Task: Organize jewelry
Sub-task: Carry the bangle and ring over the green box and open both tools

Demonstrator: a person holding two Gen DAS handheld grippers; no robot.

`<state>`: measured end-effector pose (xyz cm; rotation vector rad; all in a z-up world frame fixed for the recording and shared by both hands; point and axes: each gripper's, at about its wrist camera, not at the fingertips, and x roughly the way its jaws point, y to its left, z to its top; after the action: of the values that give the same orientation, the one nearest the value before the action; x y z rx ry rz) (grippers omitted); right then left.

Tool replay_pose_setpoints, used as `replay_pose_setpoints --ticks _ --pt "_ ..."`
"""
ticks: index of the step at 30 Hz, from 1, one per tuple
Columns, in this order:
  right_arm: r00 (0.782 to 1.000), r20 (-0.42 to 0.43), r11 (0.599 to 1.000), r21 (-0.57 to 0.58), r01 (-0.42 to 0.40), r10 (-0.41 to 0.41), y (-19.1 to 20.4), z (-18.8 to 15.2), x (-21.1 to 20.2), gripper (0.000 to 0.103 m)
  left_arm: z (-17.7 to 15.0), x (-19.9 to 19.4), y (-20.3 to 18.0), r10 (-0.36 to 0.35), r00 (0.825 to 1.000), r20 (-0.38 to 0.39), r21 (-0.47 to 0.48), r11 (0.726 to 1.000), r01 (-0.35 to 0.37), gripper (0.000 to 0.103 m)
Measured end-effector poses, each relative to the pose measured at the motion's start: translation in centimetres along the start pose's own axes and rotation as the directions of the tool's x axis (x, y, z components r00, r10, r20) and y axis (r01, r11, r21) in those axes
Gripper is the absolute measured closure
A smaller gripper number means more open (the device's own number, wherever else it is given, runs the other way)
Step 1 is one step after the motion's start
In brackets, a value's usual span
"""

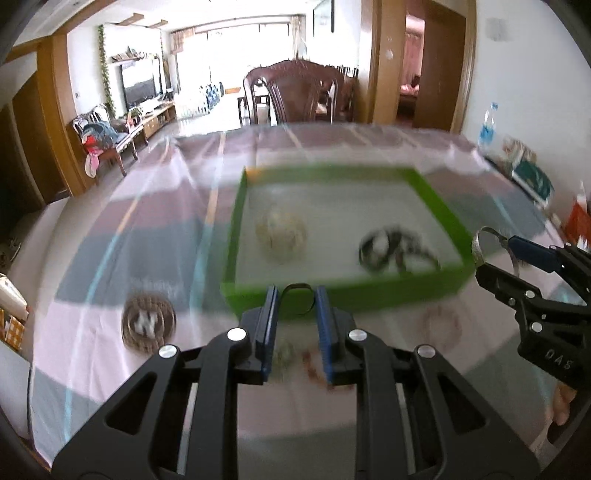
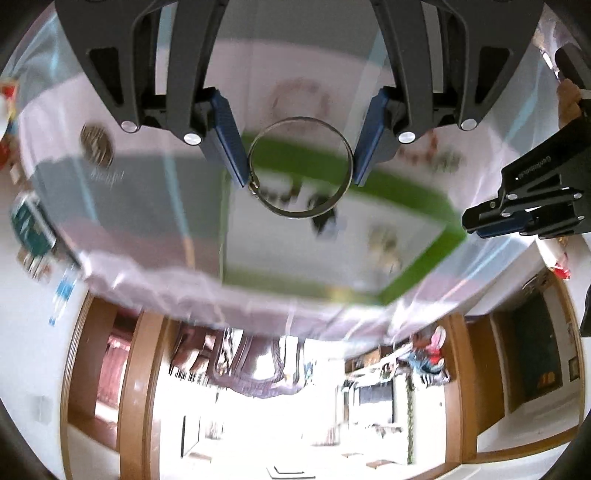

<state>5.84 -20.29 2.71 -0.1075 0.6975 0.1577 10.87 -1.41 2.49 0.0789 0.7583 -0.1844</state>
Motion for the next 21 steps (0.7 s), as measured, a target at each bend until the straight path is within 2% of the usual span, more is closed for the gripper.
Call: replay_pose_setpoints --ticks 3,6,8,10,17,18,19,21 --pt "0.999 0.033 0.999 -0.019 0.034 -0.033 -0.1 2.5 1.4 0.046 3.1 1.3 0.3 0.033 0.999 0.029 -0.012 0.999 -0.033 0.082" --pt "0.998 0.002 0.997 -0.033 0.065 -0.065 -0.3 4.0 4.5 0.046 5.1 4.0 0.8 0.055 0.998 0.028 -0.031 0.998 -0.054 0.082" --pt "0.995 -0.059 0.997 -0.022 0.078 -0.079 -0.7 4.1 7.3 0.046 5.4 6.0 1.0 0.092 0.996 0.010 -0.034 0.995 -0.092 0.082" --pt "0.992 -0.096 0.997 -0.009 0.082 -0.083 -0.9 3.9 9.2 0.046 5.3 7.7 1.2 0.087 0.996 -0.028 -0.038 0.995 -0.088 0.082" --pt "0.988 -0.139 0.997 0.010 0.072 -0.070 -0.9 3.1 11.0 0.046 4.6 10.3 1.5 0.091 0.992 -0.081 -0.043 0.995 -0.095 0.082" --pt "0.988 -0.138 0.997 0.011 0.070 -0.068 -0.9 3.1 11.0 0.046 4.5 10.4 1.6 0.091 0.992 -0.082 -0.044 0.994 -0.095 0.080" --pt "0.989 -0.133 0.998 0.013 0.069 -0.067 -0.9 3.0 10.9 0.046 4.5 10.5 1.6 0.090 0.993 -0.081 -0.046 0.995 -0.094 0.072" --pt "0.990 -0.127 0.998 0.011 0.069 -0.067 -0.9 3.0 10.6 0.045 4.5 10.5 1.4 0.093 0.993 -0.078 -0.043 0.994 -0.097 0.063"
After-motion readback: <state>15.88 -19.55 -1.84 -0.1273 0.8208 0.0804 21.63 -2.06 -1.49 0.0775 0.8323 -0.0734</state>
